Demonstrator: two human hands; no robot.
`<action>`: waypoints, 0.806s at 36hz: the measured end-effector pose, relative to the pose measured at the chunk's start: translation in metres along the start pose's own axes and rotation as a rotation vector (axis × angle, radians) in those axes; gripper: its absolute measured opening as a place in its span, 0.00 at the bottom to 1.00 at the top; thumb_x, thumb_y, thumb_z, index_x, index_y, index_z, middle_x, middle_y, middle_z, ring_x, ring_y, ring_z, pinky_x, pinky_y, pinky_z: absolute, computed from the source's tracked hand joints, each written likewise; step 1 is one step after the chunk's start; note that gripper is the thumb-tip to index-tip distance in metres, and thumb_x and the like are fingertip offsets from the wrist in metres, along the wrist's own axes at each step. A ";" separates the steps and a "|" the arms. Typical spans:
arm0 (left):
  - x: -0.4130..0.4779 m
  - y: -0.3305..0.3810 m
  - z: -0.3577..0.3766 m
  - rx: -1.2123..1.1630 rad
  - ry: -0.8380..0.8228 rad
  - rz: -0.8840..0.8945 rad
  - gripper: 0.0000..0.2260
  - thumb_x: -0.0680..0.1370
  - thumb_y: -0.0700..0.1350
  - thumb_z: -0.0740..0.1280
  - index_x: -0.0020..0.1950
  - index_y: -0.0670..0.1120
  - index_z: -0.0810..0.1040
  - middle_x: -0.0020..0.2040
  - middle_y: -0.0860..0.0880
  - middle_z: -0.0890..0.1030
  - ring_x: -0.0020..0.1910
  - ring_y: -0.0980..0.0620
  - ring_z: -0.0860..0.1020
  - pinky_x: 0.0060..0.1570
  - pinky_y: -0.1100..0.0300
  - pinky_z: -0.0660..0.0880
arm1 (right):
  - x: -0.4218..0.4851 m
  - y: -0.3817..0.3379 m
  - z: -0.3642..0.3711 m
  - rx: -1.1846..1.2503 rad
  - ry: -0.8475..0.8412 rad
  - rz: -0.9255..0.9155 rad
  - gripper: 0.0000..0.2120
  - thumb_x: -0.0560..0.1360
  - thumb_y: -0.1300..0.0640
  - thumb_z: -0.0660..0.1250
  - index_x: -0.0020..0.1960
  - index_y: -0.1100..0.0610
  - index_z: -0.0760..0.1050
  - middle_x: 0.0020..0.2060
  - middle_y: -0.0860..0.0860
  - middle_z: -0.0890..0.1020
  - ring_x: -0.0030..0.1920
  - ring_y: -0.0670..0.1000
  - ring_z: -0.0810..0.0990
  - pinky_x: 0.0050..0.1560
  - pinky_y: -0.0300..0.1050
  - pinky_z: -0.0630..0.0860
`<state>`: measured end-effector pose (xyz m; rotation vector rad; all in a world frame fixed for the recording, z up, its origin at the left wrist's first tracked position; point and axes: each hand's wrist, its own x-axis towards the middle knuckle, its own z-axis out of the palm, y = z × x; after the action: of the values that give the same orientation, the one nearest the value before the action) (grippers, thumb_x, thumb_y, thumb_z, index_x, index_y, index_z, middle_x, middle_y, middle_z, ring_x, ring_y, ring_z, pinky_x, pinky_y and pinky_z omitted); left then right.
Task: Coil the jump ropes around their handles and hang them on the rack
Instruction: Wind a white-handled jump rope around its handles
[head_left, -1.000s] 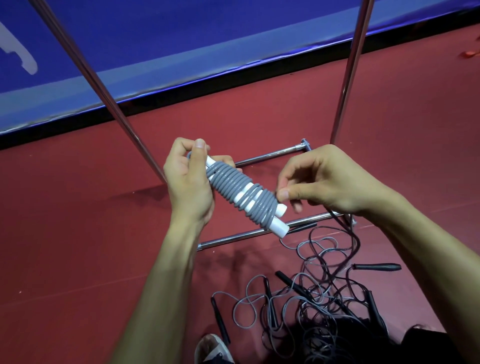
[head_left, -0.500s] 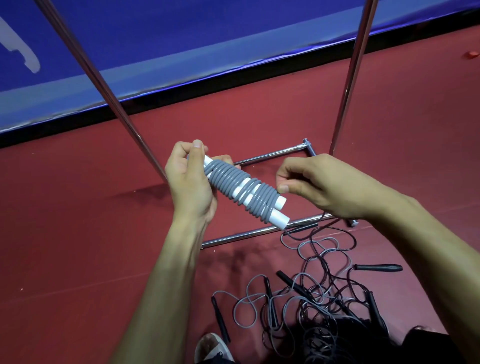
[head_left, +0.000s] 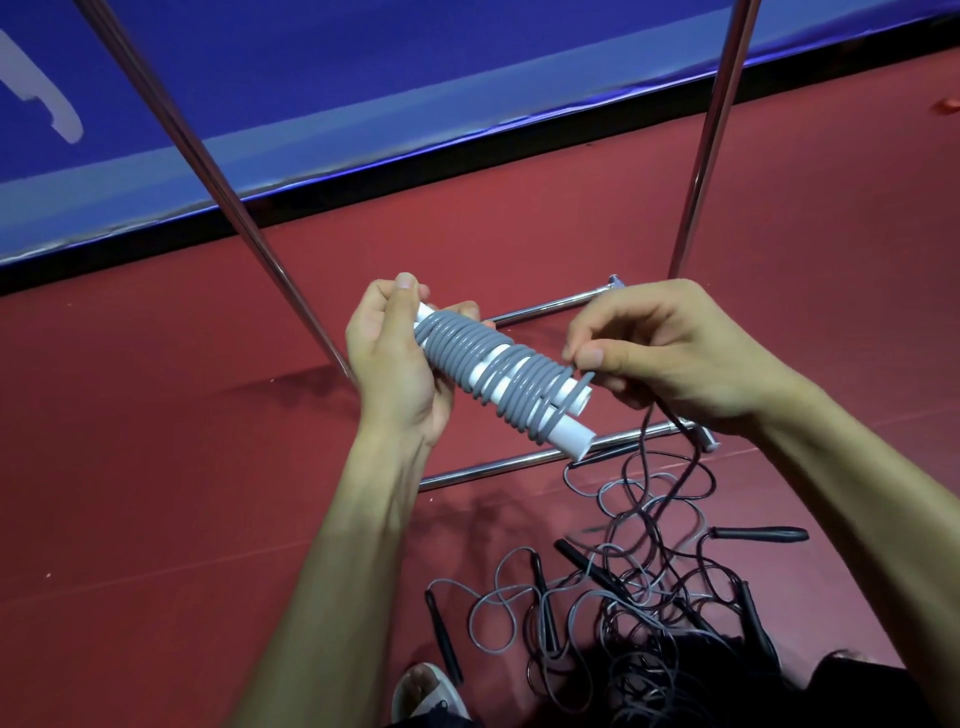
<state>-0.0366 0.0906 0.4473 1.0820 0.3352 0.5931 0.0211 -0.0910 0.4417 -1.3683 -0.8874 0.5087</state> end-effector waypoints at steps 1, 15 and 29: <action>0.000 0.000 0.000 -0.003 0.003 -0.005 0.11 0.84 0.40 0.56 0.41 0.42 0.66 0.22 0.50 0.73 0.26 0.51 0.76 0.28 0.59 0.76 | 0.000 0.002 0.000 0.044 -0.004 -0.001 0.04 0.68 0.51 0.76 0.38 0.50 0.82 0.27 0.51 0.74 0.27 0.46 0.68 0.23 0.38 0.64; -0.003 0.002 0.003 -0.001 0.016 0.022 0.11 0.84 0.40 0.56 0.42 0.42 0.66 0.23 0.50 0.70 0.26 0.50 0.76 0.27 0.58 0.76 | -0.002 0.002 -0.003 0.133 -0.010 0.073 0.07 0.69 0.55 0.76 0.40 0.49 0.78 0.22 0.49 0.69 0.23 0.46 0.61 0.25 0.36 0.56; 0.003 0.001 0.005 -0.016 0.139 0.072 0.10 0.84 0.40 0.57 0.42 0.43 0.66 0.33 0.44 0.67 0.26 0.49 0.77 0.29 0.56 0.77 | 0.002 -0.005 0.000 -0.493 0.115 -0.110 0.15 0.73 0.75 0.63 0.42 0.54 0.73 0.35 0.43 0.78 0.33 0.37 0.75 0.38 0.25 0.67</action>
<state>-0.0319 0.0897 0.4506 1.0433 0.4125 0.7364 0.0215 -0.0900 0.4474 -1.7616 -1.0275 0.1231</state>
